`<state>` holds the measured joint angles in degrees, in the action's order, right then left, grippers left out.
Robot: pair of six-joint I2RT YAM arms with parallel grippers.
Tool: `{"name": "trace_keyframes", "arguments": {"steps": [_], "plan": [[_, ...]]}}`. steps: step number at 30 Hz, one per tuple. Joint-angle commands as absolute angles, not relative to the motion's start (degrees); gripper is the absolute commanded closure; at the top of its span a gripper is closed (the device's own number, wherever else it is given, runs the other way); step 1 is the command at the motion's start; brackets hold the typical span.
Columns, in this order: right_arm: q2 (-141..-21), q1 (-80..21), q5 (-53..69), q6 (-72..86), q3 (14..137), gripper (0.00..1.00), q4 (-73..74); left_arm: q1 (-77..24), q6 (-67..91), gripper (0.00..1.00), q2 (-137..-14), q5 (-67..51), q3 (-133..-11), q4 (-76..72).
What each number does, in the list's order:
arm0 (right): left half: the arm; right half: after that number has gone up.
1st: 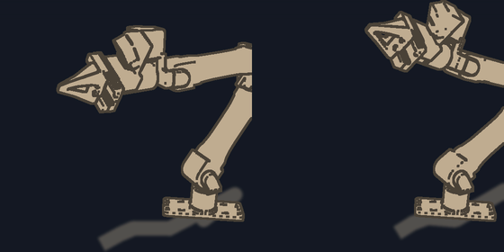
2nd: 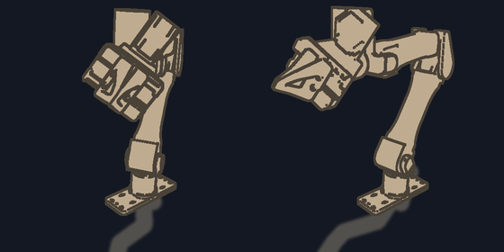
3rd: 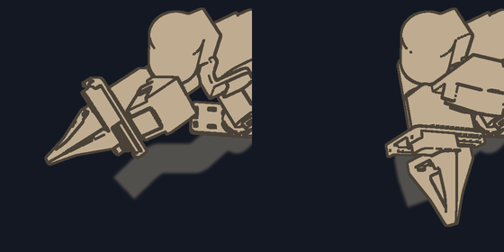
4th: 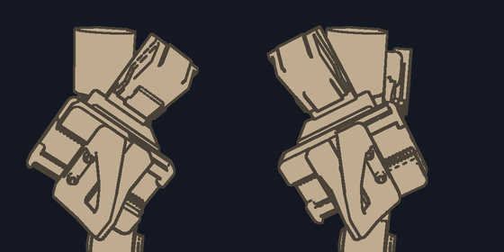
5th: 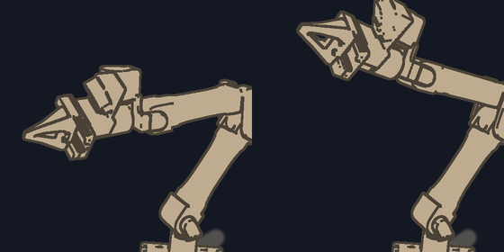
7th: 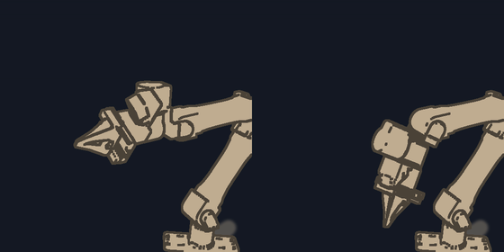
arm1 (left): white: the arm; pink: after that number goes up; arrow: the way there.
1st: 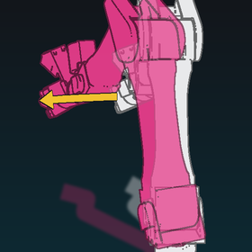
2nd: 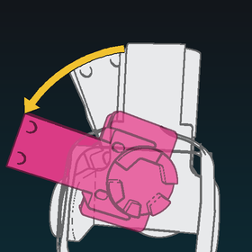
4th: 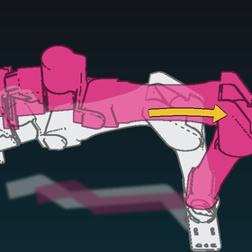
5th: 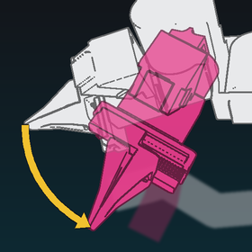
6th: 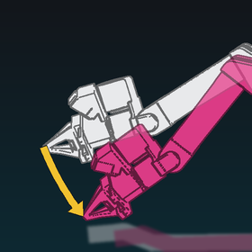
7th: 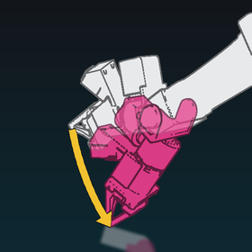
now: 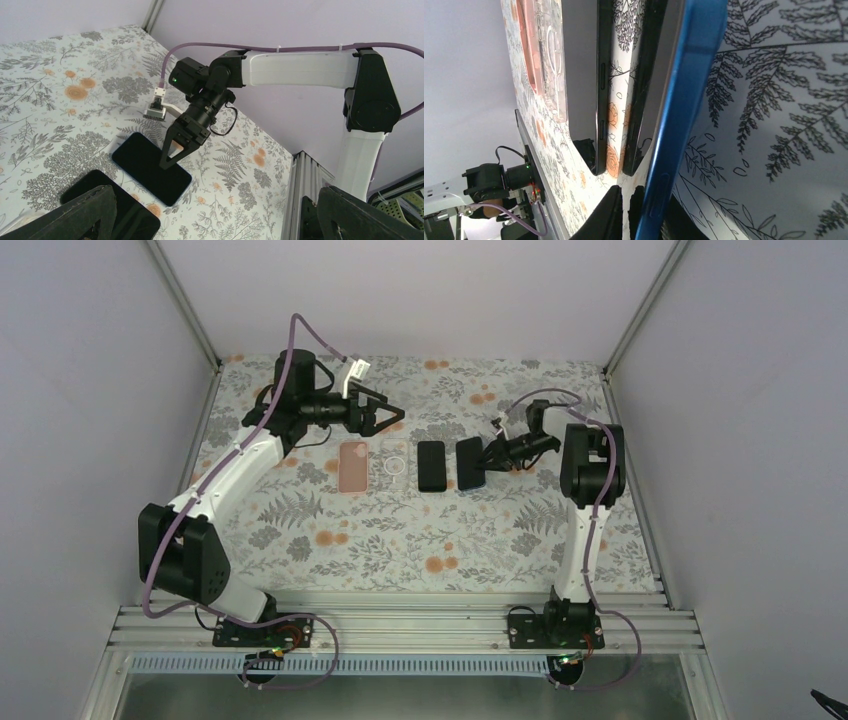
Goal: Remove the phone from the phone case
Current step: Place the phone at the center of the board.
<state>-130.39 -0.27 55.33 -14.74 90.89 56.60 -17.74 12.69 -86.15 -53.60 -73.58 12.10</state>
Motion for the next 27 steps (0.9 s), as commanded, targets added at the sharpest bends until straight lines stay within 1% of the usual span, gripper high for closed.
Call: {"name": "trace_keyframes", "arguments": {"steps": [1, 5, 7, 12, 18, 23, 27], "plan": [[-131.89, 0.26, 58.67, -15.64, 92.51, 0.85, 58.77, -17.47, 12.97, 0.00, -86.92, -54.26, -73.69, 10.68], [-131.28, 0.26, 59.32, -15.49, 91.12, 0.83, 58.62, -17.49, 13.01, 0.00, -86.98, -54.31, -73.66, 10.72], [-130.67, 0.26, 59.31, -15.23, 90.36, 0.80, 58.02, -17.41, 13.13, 0.00, -87.03, -54.25, -73.53, 10.52], [-130.49, 0.35, 57.65, -14.50, 90.91, 0.62, 57.33, -17.39, 13.45, 0.00, -87.18, -54.23, -73.82, 10.44], [-128.70, 0.65, 55.81, -13.15, 90.78, 0.51, 55.91, -17.13, 12.63, 0.00, -86.03, -52.97, -73.29, 11.20], [-125.87, 0.88, 54.52, -11.60, 88.54, 0.38, 54.45, -16.65, 12.28, 0.00, -85.63, -51.70, -73.79, 12.07], [-123.58, 0.87, 53.22, -10.77, 87.07, 0.33, 53.66, -16.11, 11.29, 0.00, -85.32, -49.27, -74.82, 13.86]]}}
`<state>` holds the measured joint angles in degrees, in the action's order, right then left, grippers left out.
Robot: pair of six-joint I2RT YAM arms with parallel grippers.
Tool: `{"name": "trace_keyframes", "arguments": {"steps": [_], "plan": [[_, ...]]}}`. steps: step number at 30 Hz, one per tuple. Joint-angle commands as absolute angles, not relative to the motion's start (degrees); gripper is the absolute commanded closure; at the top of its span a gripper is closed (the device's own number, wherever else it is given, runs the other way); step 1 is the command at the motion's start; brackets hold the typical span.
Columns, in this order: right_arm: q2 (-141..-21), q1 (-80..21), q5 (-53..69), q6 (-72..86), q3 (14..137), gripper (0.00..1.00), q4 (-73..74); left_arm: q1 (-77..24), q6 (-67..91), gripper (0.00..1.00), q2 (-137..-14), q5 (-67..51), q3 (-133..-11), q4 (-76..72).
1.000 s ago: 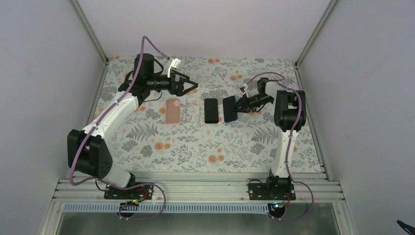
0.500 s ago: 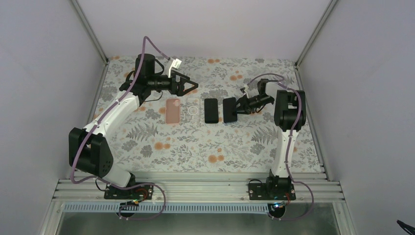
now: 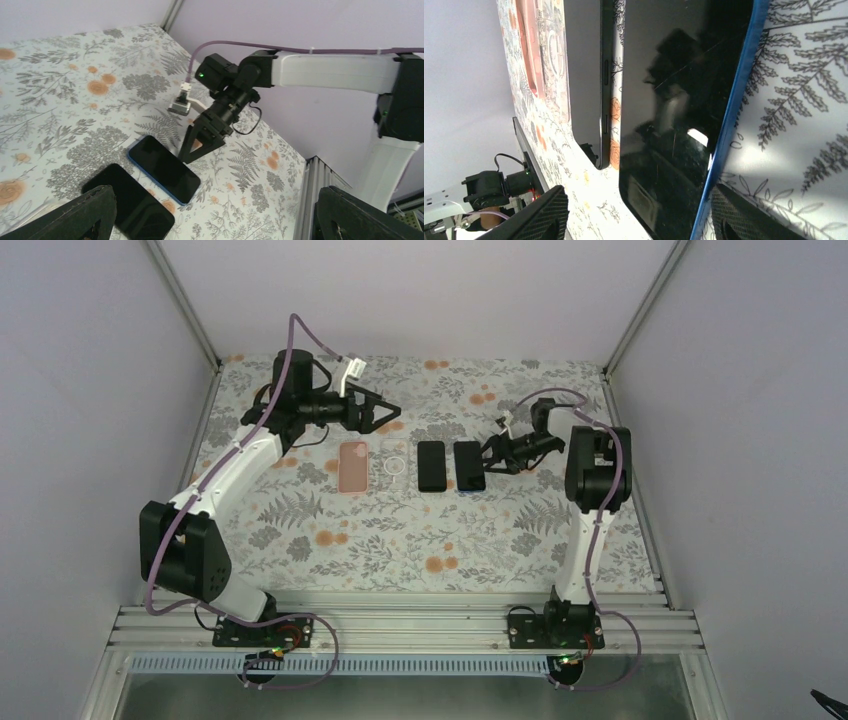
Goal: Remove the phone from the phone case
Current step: Place the phone at the center of the board, then reset both arms
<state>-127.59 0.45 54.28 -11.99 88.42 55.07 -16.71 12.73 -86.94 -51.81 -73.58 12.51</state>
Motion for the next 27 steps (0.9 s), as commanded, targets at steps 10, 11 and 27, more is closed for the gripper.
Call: {"name": "trace_keyframes", "arguments": {"steps": [10, 11, 27], "plan": [[-115.91, 1.08, 51.24, -10.55, 85.82, 0.17, 53.04, -12.73, 6.33, 0.00, -86.23, -46.03, -82.64, 22.62], [-115.04, 1.14, 51.36, -10.79, 86.10, 0.15, 53.14, -12.35, 5.61, 0.00, -86.58, -45.47, -84.05, 24.11], [-94.76, 3.65, 47.74, -11.53, 84.48, 0.01, 42.71, 1.67, -3.74, 0.00, -96.45, -41.20, -106.24, 44.96]]}}
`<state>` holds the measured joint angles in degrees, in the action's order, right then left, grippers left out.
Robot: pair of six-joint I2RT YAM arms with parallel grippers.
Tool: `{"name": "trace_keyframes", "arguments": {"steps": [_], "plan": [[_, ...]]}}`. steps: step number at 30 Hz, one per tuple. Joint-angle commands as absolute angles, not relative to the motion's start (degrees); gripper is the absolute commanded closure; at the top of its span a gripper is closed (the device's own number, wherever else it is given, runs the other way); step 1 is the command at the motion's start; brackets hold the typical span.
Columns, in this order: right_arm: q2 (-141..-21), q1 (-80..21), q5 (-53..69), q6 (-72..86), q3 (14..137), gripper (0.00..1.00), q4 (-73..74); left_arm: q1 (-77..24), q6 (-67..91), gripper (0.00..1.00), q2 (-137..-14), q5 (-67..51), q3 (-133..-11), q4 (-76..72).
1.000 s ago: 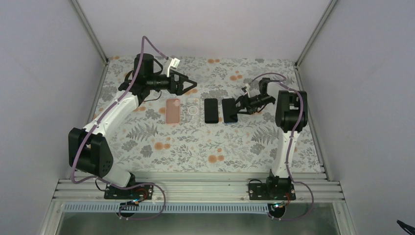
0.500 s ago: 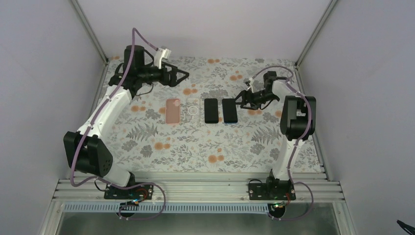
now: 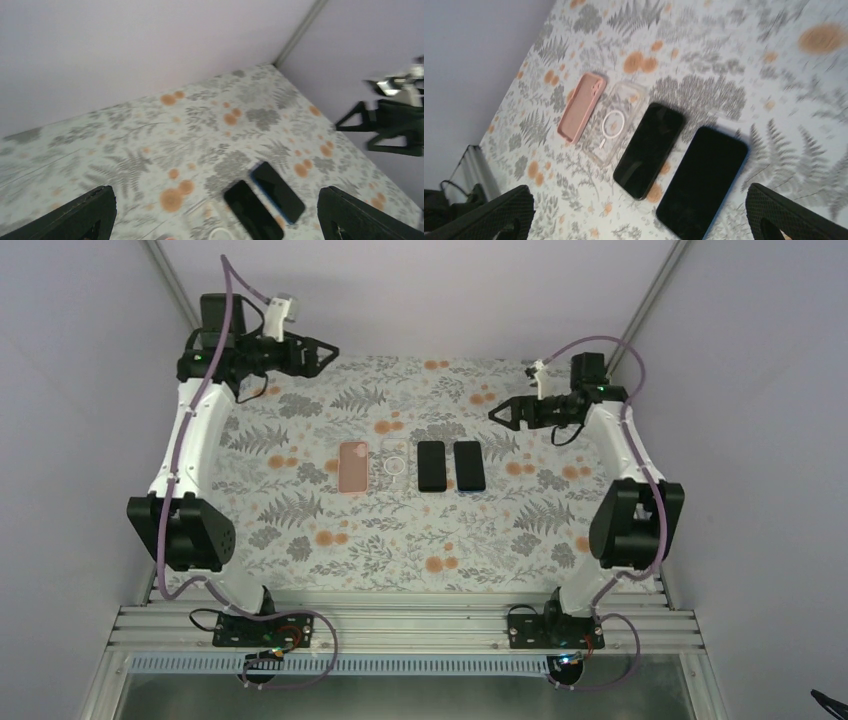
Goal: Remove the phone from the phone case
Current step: Reset both arms
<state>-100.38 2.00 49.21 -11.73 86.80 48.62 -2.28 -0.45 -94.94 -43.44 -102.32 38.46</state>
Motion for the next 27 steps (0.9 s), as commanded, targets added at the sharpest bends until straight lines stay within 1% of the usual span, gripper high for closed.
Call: {"name": "trace_keyframes", "arguments": {"steps": [1, 5, 10, 13, 21, 27], "plan": [[-92.98, 4.15, 47.45, -11.35, 83.50, 0.01, 41.47, 2.77, -4.52, 0.00, -97.06, -41.12, -106.76, 46.24], [-88.85, 6.47, 45.66, -11.46, 79.20, 0.01, 37.44, 7.37, -6.23, 0.00, -96.88, -41.43, -102.93, 45.62], [-86.43, 11.65, 46.29, -12.07, 72.86, 0.01, 32.80, 11.79, -9.23, 0.00, -92.71, -38.35, -90.60, 37.82], [-86.58, 15.11, 47.66, -12.61, 68.93, 0.01, 30.82, 13.69, -10.25, 0.00, -91.29, -36.78, -85.21, 34.62], [-87.80, 20.60, 48.93, -14.63, 63.59, 0.01, 27.92, 15.15, -11.53, 0.00, -86.74, -35.47, -71.62, 26.04], [-87.15, 20.87, 48.12, -14.20, 60.44, 0.01, 25.52, 15.28, -11.43, 0.00, -85.46, -34.74, -68.27, 23.75]]}}
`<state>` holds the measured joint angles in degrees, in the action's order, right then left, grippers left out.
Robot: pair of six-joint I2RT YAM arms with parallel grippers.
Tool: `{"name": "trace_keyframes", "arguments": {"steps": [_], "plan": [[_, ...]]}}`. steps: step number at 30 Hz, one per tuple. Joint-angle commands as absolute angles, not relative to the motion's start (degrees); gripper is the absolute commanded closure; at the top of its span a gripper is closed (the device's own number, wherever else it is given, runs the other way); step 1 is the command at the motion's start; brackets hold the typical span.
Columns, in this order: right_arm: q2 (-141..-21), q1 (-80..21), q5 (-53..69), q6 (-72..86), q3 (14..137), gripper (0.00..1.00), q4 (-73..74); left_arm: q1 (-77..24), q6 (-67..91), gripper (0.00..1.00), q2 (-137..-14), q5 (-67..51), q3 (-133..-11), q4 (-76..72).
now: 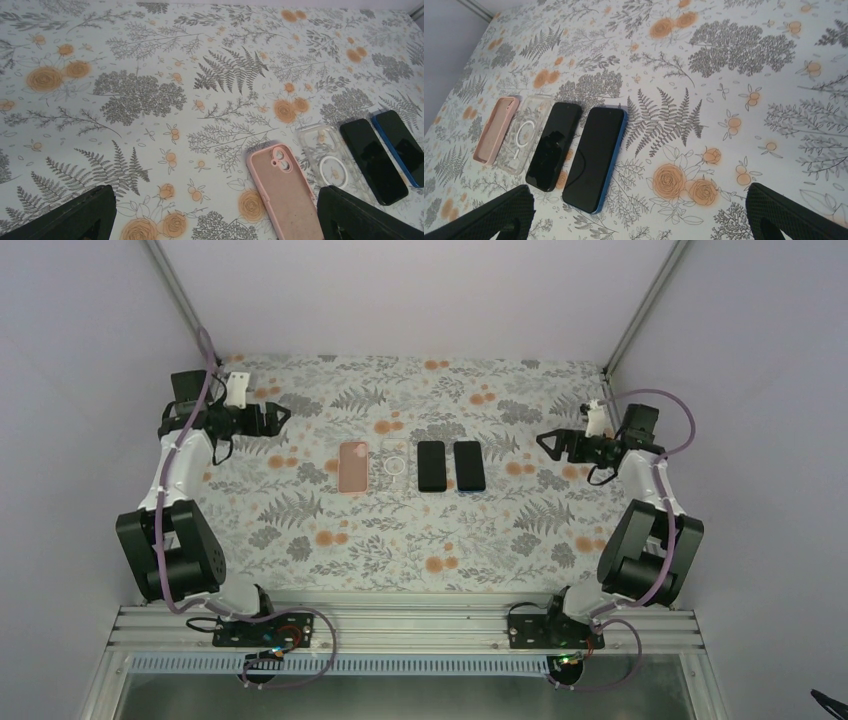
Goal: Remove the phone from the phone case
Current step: Reset both arms
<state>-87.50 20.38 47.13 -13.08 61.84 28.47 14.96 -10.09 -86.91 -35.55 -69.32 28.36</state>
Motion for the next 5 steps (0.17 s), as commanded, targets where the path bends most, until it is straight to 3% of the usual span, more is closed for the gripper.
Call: {"name": "trace_keyframes", "arguments": {"steps": [1, 5], "plan": [[-87.18, 20.84, 48.20, -14.16, 60.53, 0.01, 25.67, 15.24, -11.38, 0.00, -85.48, -34.72, -68.06, 23.57], [-86.79, 20.86, 48.76, -14.22, 61.53, 0.01, 26.47, 15.29, -10.80, 0.00, -85.32, -34.58, -67.92, 22.75]]}}
